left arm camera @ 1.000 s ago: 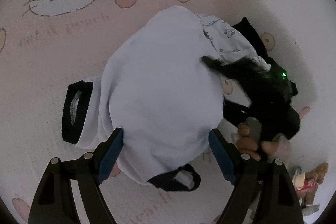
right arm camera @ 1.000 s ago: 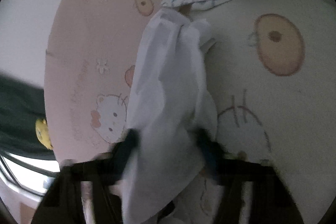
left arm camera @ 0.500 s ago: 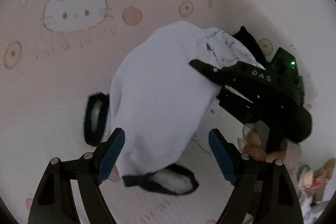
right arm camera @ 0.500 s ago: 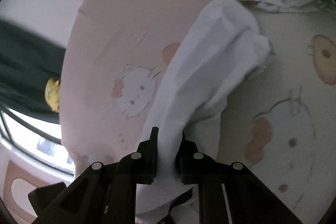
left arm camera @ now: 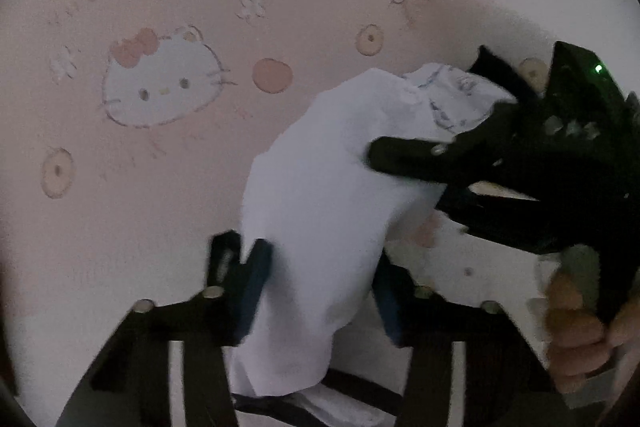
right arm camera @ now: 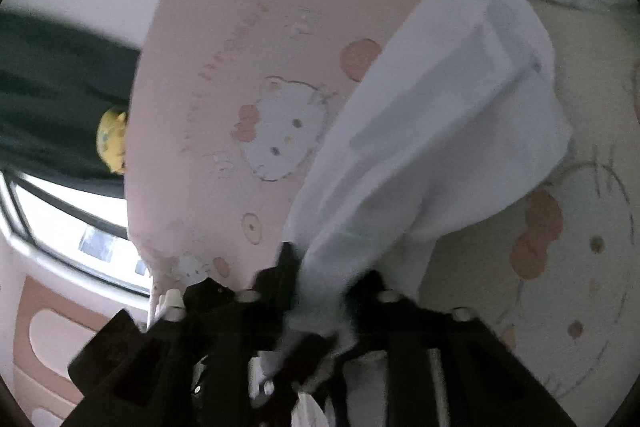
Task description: Fold clothes
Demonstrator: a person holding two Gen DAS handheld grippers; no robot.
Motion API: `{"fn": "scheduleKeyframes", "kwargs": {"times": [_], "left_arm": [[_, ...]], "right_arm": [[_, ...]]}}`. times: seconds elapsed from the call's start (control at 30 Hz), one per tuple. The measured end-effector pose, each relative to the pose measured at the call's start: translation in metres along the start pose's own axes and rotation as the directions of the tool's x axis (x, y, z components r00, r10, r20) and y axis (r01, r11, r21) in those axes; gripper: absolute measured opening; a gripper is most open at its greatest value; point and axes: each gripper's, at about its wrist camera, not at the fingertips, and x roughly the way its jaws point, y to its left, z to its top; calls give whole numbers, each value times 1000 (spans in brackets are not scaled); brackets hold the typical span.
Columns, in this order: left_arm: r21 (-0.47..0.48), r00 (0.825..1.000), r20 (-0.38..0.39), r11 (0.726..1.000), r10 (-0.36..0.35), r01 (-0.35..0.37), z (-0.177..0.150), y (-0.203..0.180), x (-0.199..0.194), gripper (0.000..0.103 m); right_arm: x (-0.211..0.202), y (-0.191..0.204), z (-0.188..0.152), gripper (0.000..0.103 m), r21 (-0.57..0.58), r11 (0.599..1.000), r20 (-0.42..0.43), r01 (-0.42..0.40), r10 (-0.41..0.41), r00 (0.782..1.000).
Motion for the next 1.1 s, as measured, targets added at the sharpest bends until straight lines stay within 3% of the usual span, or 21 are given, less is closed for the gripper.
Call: {"fn": "scheduleKeyframes", "kwargs": {"times": [0.1,0.17,0.33,0.5,0.63,0.83,0.9,0.93,1.0,1.07,1.1], "left_arm": [[-23,1000,10,1000,18,-18,-2,9,0,35],[-53,1000,8,998,22,-22,-3,18,1,34],[-122,998,-19,991,59,-61,-6,44,7,33],[-266,996,-81,964,-28,5,-17,84,18,33],[-355,989,-99,933,-106,65,-23,108,23,33],[-366,986,-92,925,-142,99,-25,113,24,33],[-359,985,-83,927,-149,110,-27,114,24,33],[-358,985,-79,926,-154,116,-29,115,25,35],[-347,983,-88,930,-161,121,-28,116,25,39],[-337,985,-110,938,-129,85,-26,118,22,66],[-335,987,-117,940,-110,65,-24,118,19,69]], "right_arm": [[-1,-6,2,57,36,999,-5,18,-18,1000],[-5,-16,4,62,81,997,4,17,-18,1000],[-9,-50,7,68,295,955,87,12,-40,995],[-1,-76,6,68,445,895,139,13,-83,987],[16,-69,5,68,408,913,132,24,-85,988],[48,-50,2,67,285,948,93,139,-172,981],[51,-46,1,45,269,951,105,152,-185,977],[51,-41,1,39,232,958,112,166,-196,974],[52,-30,3,9,154,968,130,197,-217,967],[52,-19,5,8,73,970,145,230,-239,960],[51,-12,6,8,28,971,152,239,-240,959]]}}
